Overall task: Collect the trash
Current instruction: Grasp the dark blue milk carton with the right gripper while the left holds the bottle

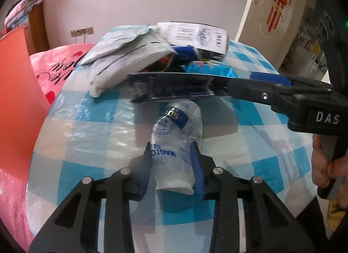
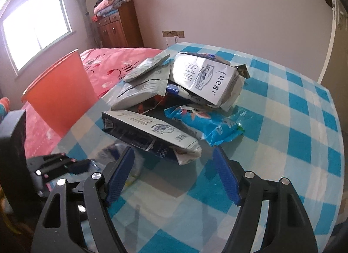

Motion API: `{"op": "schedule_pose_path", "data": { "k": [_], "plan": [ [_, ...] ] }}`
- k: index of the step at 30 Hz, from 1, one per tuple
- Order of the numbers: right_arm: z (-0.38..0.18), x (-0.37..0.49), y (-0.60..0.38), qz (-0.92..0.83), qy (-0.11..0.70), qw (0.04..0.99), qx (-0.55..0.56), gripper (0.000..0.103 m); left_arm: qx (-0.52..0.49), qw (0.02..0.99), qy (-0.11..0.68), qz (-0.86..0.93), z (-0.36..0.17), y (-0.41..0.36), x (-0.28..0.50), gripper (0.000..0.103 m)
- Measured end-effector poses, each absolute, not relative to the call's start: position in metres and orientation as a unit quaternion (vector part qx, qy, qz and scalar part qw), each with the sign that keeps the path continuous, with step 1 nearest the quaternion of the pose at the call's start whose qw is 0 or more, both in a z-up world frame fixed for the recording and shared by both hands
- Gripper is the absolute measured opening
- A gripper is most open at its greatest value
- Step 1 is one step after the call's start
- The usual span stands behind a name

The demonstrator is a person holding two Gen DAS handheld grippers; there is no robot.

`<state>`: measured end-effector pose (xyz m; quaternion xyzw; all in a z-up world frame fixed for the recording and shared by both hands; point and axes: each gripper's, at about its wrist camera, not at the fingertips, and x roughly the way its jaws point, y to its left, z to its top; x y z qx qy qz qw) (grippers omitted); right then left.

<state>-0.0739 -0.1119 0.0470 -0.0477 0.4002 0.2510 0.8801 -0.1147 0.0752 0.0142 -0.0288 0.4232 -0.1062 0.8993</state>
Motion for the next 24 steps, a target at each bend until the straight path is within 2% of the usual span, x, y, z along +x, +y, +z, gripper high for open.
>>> {"op": "schedule_pose_path", "data": {
  "k": [3,4,10,20,21,23,24],
  "plan": [
    [0.045,-0.074,-0.107,0.246,0.392,0.884,-0.07,0.077,-0.042,0.899,0.425,-0.1,0.014,0.088,-0.115,0.035],
    [0.044,-0.075,-0.104,0.243,0.39,0.885,-0.082,0.08,-0.047,0.899,0.425,-0.097,0.014,0.093,-0.114,0.034],
    [0.036,-0.08,-0.082,0.262,0.382,0.878,-0.122,0.086,-0.069,0.905,0.412,-0.08,0.022,0.117,-0.114,0.026],
    [0.02,-0.071,-0.036,0.243,0.344,0.873,-0.246,0.086,-0.099,0.899,0.417,-0.088,0.021,0.137,-0.115,0.025],
    [0.018,-0.07,-0.032,0.235,0.339,0.872,-0.262,0.086,-0.1,0.897,0.42,-0.094,0.02,0.137,-0.115,0.025],
    [0.017,-0.07,-0.028,0.229,0.337,0.872,-0.273,0.074,-0.1,0.894,0.424,-0.103,0.018,0.137,-0.114,0.025],
    [0.016,-0.069,-0.028,0.229,0.339,0.871,-0.273,0.073,-0.098,0.893,0.425,-0.107,0.018,0.137,-0.114,0.026]
  ]
}}
